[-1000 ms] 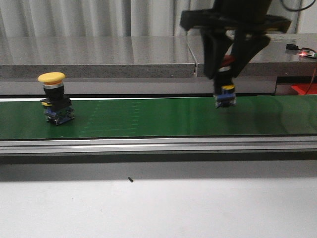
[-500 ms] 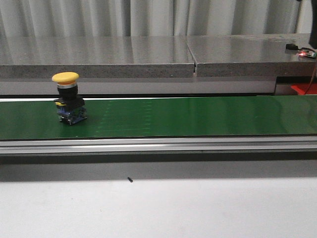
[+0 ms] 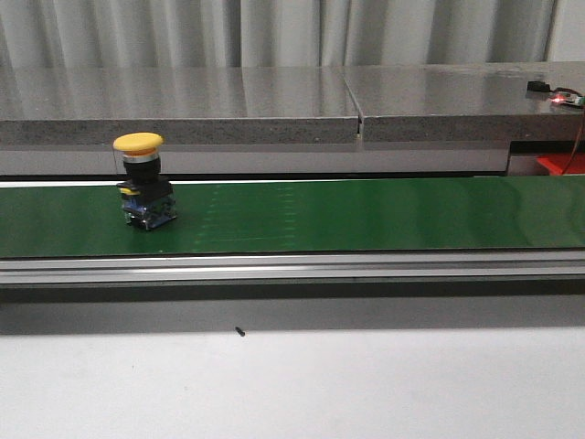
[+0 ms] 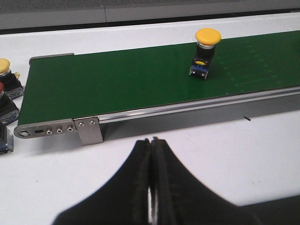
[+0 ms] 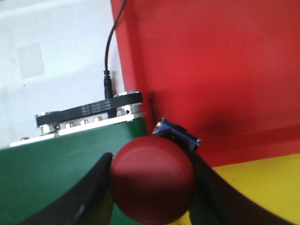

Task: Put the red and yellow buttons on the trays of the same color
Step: 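Carry the red button into the red tray and open the right gripper, then move the right gripper to the yellow button on the belt and grasp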

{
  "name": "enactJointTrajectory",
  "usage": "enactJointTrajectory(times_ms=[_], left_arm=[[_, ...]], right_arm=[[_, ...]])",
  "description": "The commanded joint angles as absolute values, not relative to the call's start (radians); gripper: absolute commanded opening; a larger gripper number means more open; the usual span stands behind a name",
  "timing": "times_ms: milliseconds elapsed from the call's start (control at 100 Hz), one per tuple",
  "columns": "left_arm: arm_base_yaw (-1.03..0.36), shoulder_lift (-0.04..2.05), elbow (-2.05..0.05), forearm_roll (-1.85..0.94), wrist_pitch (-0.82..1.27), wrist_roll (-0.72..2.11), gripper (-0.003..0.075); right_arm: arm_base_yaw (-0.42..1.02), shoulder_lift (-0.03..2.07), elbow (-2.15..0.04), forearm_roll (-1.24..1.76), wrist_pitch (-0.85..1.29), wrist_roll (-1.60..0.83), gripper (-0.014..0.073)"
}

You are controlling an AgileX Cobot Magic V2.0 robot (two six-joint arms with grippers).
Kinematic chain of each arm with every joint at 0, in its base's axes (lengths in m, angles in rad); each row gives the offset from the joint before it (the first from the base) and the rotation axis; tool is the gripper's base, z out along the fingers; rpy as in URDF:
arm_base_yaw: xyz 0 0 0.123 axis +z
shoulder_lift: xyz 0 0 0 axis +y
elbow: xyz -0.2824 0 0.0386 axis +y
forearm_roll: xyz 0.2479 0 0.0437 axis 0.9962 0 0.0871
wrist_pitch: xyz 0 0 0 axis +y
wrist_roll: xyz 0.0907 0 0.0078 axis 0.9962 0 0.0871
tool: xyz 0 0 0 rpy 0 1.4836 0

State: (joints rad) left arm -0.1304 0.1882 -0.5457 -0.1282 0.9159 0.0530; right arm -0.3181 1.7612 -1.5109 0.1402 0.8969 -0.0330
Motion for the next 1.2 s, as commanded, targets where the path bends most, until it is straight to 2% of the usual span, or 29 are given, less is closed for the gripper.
enactJointTrajectory(times_ms=[0,540,610,740,790,1190], left_arm=[[-0.136,0.198,-0.568,-0.144,0.852,0.051,-0.002],[-0.136,0.198,-0.568,-0.144,0.852,0.051,-0.002],[-0.136,0.198,-0.568,-0.144,0.852,0.051,-0.002],[-0.136,0.198,-0.568,-0.144,0.852,0.051,-0.002],[-0.136,0.198,-0.568,-0.144,0.852,0.051,-0.002],[-0.136,0.198,-0.568,-0.144,0.852,0.051,-0.002]], right_arm=[[-0.342,1.75,-1.544,0.17,0.828,-0.047,0.0301],[-0.351,1.921,-1.544,0.215,0.737,-0.047,0.0304],[-0.351,1.921,-1.544,0.215,0.736,-0.047,0.0348],[-0.351,1.921,-1.544,0.215,0.745,-0.047,0.0528],[-0.351,1.92,-1.544,0.215,0.748,-0.047,0.057],[-0.344,1.795,-1.528,0.216,0.737,-0.065,0.057]])
